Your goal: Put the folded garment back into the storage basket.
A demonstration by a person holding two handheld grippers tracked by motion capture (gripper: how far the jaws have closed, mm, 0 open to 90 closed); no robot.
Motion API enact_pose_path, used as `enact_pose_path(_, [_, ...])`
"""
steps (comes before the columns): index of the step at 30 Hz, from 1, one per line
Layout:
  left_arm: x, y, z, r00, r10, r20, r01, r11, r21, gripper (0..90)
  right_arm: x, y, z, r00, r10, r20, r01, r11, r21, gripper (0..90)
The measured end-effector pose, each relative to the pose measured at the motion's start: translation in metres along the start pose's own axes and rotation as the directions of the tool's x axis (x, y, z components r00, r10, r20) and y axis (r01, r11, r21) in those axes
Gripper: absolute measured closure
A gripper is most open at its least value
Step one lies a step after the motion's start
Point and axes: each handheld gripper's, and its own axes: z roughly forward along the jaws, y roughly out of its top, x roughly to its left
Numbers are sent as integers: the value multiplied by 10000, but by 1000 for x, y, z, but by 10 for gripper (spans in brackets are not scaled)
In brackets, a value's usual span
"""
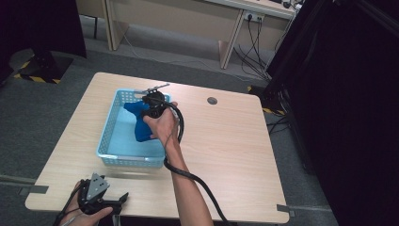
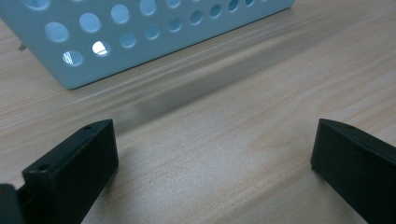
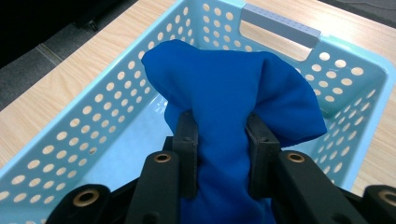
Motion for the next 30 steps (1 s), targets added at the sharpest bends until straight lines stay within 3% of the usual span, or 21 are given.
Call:
enact_pose_path(13, [0, 0, 0, 10000, 5, -6, -5, 10000, 3, 0, 6, -1, 12, 10000, 39, -35, -38, 9999, 135, 708])
enact_pose_path(30, [0, 0, 0, 10000, 18, 5, -18, 10000, 15, 0, 13, -10, 43, 9998, 178, -28, -176, 9976, 665, 708])
